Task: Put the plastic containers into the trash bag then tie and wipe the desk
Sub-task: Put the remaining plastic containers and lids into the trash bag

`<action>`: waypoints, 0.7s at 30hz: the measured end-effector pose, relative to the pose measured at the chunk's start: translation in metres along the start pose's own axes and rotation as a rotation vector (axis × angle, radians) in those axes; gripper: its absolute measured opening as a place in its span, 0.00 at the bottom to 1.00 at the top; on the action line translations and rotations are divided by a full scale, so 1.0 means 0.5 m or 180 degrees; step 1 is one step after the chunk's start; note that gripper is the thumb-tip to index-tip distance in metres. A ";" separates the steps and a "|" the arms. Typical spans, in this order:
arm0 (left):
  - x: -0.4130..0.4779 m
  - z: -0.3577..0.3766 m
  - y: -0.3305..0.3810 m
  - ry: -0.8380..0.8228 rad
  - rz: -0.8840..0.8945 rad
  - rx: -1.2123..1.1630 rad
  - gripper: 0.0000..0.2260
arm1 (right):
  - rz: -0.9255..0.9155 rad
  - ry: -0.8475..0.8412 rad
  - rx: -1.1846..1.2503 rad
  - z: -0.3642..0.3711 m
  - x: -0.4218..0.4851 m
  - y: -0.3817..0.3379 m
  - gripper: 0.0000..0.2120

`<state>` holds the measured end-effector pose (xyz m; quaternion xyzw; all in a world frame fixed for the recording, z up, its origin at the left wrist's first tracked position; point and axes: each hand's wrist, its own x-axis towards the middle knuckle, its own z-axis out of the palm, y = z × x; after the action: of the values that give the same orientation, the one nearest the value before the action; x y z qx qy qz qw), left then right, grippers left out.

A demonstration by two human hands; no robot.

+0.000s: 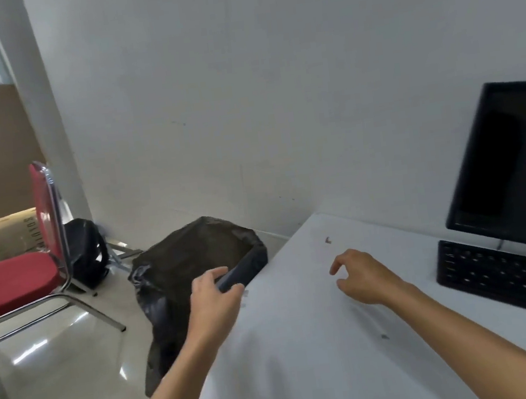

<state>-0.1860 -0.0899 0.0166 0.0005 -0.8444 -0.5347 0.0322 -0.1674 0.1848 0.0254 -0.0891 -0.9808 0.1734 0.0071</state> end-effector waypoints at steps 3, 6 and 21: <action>-0.038 0.085 -0.001 -0.0375 0.0235 0.0181 0.18 | 0.0157 0.0088 0.0059 0.003 -0.027 0.051 0.13; -0.073 0.166 -0.022 -0.0603 0.0682 0.0745 0.13 | 0.0388 0.0183 0.0149 0.006 -0.031 0.103 0.14; -0.079 0.211 -0.050 -0.0394 0.1495 0.1754 0.09 | 0.0565 -0.0144 -0.0212 0.065 0.005 0.133 0.31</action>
<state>-0.1532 -0.0041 -0.0529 -0.2172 -0.9342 -0.2642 0.1016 -0.1601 0.2357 -0.0276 -0.1718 -0.9742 0.1425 -0.0333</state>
